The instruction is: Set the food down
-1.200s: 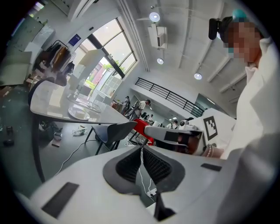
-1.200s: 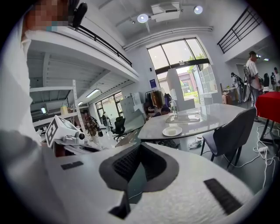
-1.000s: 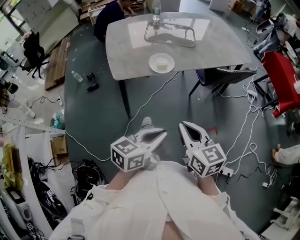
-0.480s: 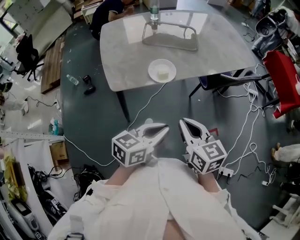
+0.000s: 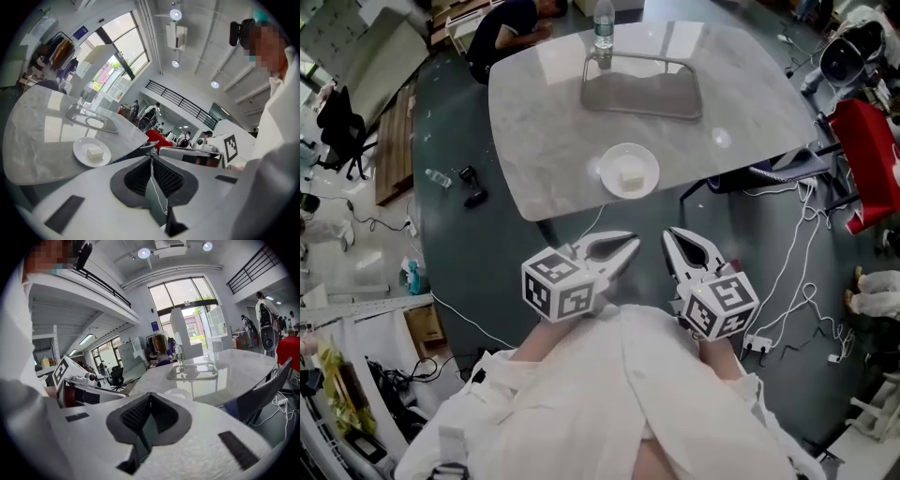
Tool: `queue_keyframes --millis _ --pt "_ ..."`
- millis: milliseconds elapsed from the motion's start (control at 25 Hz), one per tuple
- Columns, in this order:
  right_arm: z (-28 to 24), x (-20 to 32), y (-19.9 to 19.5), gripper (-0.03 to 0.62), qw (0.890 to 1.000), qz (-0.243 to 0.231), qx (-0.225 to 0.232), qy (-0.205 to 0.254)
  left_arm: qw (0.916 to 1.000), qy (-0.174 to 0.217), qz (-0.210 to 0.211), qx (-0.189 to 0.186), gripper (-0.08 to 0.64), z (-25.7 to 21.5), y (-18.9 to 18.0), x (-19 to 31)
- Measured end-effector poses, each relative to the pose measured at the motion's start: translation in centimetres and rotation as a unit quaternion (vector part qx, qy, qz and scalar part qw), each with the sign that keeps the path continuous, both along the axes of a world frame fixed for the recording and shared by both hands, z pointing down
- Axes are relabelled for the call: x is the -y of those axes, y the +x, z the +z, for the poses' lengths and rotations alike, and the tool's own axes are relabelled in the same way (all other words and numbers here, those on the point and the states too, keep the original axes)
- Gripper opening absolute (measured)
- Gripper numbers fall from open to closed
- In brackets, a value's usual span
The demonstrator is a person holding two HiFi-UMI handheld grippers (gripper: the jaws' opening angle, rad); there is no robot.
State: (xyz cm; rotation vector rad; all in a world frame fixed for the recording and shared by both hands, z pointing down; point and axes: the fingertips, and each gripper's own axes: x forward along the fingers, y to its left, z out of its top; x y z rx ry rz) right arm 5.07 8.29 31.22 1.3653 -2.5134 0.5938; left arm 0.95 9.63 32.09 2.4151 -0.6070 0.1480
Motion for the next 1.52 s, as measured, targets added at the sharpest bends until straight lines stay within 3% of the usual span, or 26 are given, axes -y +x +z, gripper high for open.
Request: queue_keyframes --millis 600,1040,1520 --pt "0.7 10.4 -1.9 0.002 1.000 0.019 0.004 -0.011 0.9996 0.016 0.023 -0.007 0.028 -0.6 -1.7 12.1" --pt "1.7 12.0 -1.4 0.002 0.999 0.023 0.000 -0.031 0.9971 0.001 0.076 -0.001 0.028 1.0 0.1 13.1" --pt "2.3 13.4 -1.4 0.002 0.998 -0.018 0.006 -0.055 0.9989 -0.041 0.021 0.005 0.028 2.3 -0.2 14.0"
